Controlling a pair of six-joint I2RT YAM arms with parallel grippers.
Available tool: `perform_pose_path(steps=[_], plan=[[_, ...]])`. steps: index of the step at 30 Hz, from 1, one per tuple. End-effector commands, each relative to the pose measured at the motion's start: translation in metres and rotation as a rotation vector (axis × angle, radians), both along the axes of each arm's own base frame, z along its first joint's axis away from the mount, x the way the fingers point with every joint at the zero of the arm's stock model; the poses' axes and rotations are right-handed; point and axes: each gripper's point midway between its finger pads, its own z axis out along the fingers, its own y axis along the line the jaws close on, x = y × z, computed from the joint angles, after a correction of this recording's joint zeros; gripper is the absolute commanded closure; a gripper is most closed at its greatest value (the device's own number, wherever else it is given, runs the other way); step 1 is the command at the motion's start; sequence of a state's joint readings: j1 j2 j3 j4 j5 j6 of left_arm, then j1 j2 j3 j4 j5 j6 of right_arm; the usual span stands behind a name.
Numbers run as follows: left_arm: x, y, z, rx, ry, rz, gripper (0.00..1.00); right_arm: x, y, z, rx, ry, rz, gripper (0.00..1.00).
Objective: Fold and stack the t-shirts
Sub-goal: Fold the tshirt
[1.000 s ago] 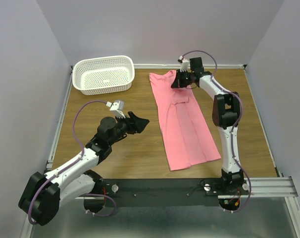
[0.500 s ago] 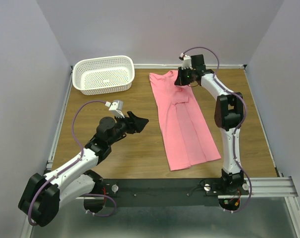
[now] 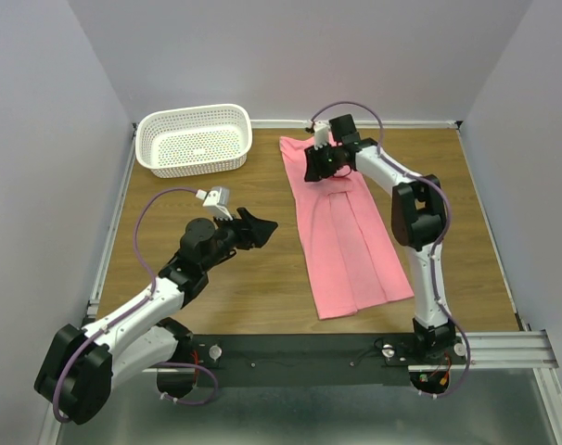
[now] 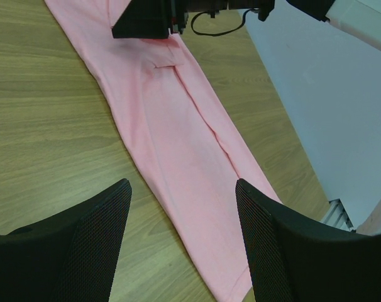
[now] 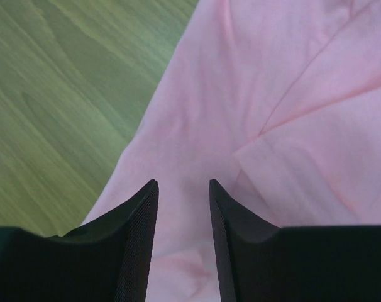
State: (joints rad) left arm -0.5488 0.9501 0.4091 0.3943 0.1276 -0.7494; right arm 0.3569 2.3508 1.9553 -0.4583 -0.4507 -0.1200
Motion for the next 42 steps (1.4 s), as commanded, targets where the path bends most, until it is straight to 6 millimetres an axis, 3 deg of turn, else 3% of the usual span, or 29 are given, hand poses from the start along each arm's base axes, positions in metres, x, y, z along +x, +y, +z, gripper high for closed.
perform_pose_path(steps=[1,4,5,9,14,28,42], plan=[[0.002,0.004,0.008,0.002,-0.032,0.01,0.25,-0.002,-0.03,0.052,-0.047,-0.113,0.007,0.52],[0.003,0.002,0.009,0.001,-0.035,0.002,0.24,-0.006,-0.052,0.06,-0.086,-0.144,-0.004,0.49],[0.003,0.002,0.009,0.0,-0.037,0.0,0.24,-0.005,-0.068,0.055,-0.111,-0.143,-0.021,0.49],[0.002,0.002,0.009,-0.001,-0.04,-0.006,0.24,-0.004,-0.095,0.041,-0.152,-0.126,-0.049,0.5],[-0.001,0.005,0.009,-0.009,-0.043,0.001,0.24,0.0,-0.114,0.024,-0.222,-0.118,-0.075,0.5],[-0.004,0.007,0.006,-0.02,-0.038,-0.001,0.24,0.002,-0.126,-0.016,-0.303,-0.061,-0.091,0.52],[-0.004,0.008,0.004,-0.024,-0.035,-0.002,0.24,0.015,-0.127,-0.027,-0.322,-0.061,-0.101,0.57]])
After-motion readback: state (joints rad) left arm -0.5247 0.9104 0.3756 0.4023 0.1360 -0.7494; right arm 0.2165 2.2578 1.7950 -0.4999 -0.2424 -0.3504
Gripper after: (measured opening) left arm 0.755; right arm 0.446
